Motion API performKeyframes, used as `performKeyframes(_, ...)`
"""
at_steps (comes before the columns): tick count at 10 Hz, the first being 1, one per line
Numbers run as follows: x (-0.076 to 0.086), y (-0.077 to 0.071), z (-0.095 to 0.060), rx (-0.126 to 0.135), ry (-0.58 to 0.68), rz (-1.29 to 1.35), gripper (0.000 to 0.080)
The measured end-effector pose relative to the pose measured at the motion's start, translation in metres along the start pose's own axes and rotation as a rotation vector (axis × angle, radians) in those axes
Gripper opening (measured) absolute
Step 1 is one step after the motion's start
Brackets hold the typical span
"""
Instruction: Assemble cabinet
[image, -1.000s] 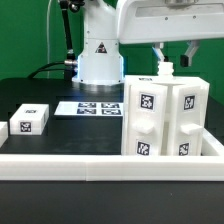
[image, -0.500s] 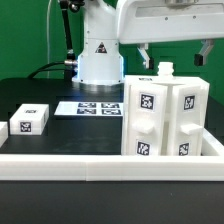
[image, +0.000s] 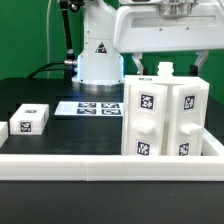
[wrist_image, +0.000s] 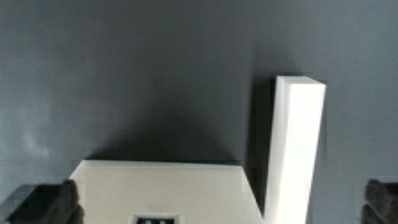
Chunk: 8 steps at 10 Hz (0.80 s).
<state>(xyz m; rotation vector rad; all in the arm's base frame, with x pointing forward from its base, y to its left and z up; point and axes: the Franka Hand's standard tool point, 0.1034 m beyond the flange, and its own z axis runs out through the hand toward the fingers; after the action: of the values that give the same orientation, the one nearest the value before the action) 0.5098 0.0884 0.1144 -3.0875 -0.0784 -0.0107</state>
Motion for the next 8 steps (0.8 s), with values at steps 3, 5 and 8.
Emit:
performKeyframes(3, -0.002, 0.002, 0.002, 0.002, 0.001, 0.007, 0.0797)
performKeyframes(5, -0.001, 0.006, 0.002, 0.001, 0.001, 0.005, 0.0797)
performKeyframes(8, -0.016, 0.061, 0.013, -0.002, 0.015, 0.031, 0.0797)
